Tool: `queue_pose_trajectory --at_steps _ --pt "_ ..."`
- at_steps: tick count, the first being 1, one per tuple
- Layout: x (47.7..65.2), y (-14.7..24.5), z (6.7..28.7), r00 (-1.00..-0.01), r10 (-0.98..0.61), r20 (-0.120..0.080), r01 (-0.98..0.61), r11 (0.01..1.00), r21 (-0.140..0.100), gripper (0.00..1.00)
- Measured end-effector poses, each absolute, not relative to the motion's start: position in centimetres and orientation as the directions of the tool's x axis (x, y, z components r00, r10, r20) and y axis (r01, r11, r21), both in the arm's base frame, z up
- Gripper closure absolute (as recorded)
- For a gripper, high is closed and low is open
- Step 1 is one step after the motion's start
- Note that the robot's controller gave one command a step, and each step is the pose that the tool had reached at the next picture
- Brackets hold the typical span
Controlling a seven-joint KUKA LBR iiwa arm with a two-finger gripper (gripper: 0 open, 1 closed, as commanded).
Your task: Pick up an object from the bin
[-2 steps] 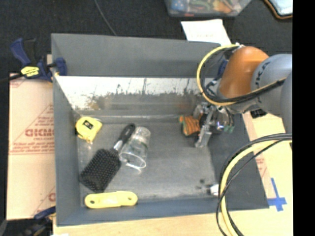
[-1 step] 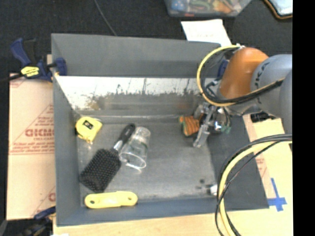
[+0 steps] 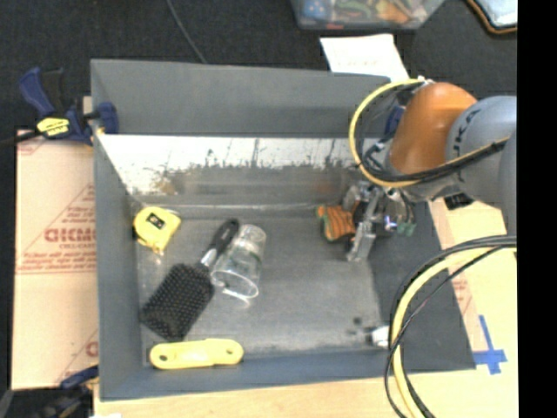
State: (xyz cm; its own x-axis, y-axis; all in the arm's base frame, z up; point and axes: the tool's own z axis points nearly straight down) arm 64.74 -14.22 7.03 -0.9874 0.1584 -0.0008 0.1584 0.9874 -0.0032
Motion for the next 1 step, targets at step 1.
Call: queue_pose_trajectory --at_steps 1 --pt "64.56 -13.95 7.1 -0.968 0.252 -0.003 0.252 0.968 0.003 0.0"
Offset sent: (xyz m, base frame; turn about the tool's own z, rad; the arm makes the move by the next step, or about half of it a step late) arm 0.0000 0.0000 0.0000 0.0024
